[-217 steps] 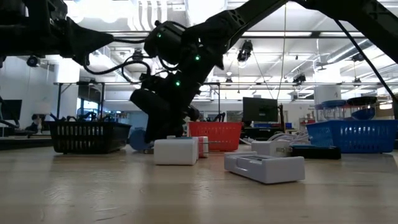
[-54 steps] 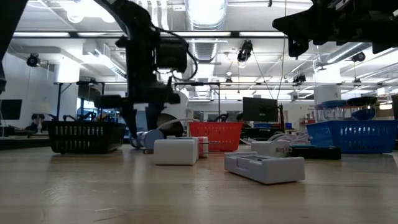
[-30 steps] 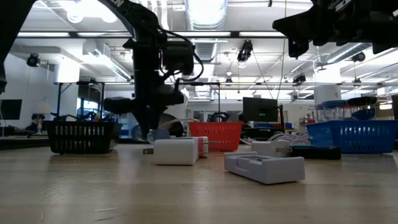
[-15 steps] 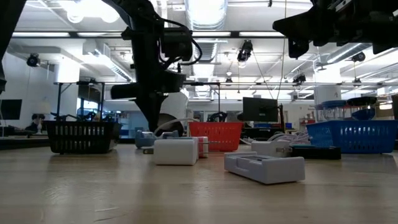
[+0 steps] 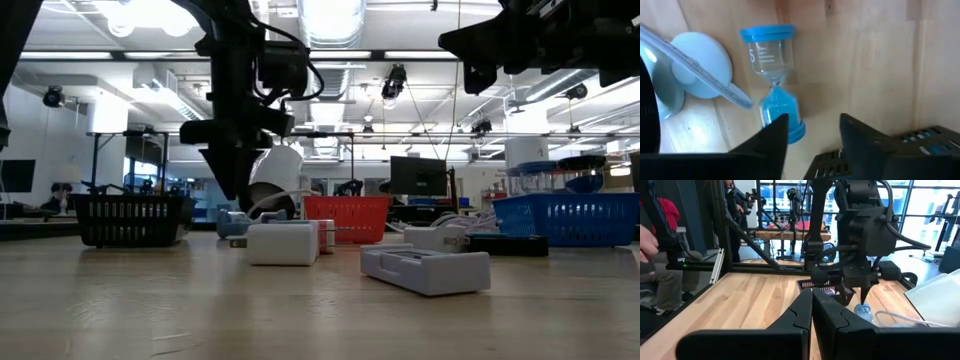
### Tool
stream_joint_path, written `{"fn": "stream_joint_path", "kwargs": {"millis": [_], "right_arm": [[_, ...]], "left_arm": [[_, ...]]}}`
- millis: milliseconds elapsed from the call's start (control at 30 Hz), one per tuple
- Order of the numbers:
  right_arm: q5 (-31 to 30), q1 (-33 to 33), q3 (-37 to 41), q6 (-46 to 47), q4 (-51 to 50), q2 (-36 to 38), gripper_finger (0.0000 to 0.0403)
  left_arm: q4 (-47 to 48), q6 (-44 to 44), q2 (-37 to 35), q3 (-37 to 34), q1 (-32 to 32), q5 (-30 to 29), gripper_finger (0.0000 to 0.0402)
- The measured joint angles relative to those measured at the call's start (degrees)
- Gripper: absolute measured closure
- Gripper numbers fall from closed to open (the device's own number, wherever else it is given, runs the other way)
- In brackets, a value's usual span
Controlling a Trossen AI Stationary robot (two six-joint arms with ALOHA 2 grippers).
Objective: Pick & Place Office items
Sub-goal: Put the light blue hourglass into the blue basket
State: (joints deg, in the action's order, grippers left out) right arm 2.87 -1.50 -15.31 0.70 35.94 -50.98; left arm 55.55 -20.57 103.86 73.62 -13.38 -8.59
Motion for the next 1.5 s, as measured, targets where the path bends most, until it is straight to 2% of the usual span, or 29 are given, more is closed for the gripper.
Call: {"fn": "stream_joint_path", "kwargs": {"millis": [133, 267, 367, 500, 667, 967, 1300, 1500], "right_arm": [[0.0, 0.0, 0.0, 0.45, 0.0, 0.0, 0.0394], [0.0, 0.0, 0.0, 0.43, 0.0, 0.0, 0.0394], [0.0, 0.0, 0.0, 0.43, 0.0, 0.0, 0.0394], [0.0, 0.0, 0.0, 0.36, 0.02, 0.0, 0.0394], [0.0, 0.0, 0.0, 0.23, 0.24, 0.0, 0.0394], [0.0, 0.0, 0.0, 0.13, 0.35, -0.02, 0.0394], [0.0, 0.0, 0.0, -0.27, 0.35, -0.01, 0.0394], [-0.02, 0.0, 0.0, -0.27, 0.48, -0.01, 0.0394]], "left_arm": [[-1.31, 0.04, 0.11, -1.15, -0.57, -0.78, 0.0156], [-3.11, -0.01, 0.13, -2.84, -1.21, -5.48, 0.011], [-3.77, 0.66, 0.13, -3.53, -2.52, -5.58, 0.0091], [-5.31, 0.68, 0.13, -4.29, -3.85, -4.62, 0.0086], [-7.33, -0.92, 0.24, -6.59, -5.47, -0.7, 0.0093], [-12.52, -4.38, 0.28, -8.28, -6.02, 0.33, 0.0118], [-14.99, -6.26, 0.28, -11.13, -6.0, 2.61, 0.0203], [-16.59, -6.8, 0.24, -11.61, -6.0, 2.61, 0.0237]]}}
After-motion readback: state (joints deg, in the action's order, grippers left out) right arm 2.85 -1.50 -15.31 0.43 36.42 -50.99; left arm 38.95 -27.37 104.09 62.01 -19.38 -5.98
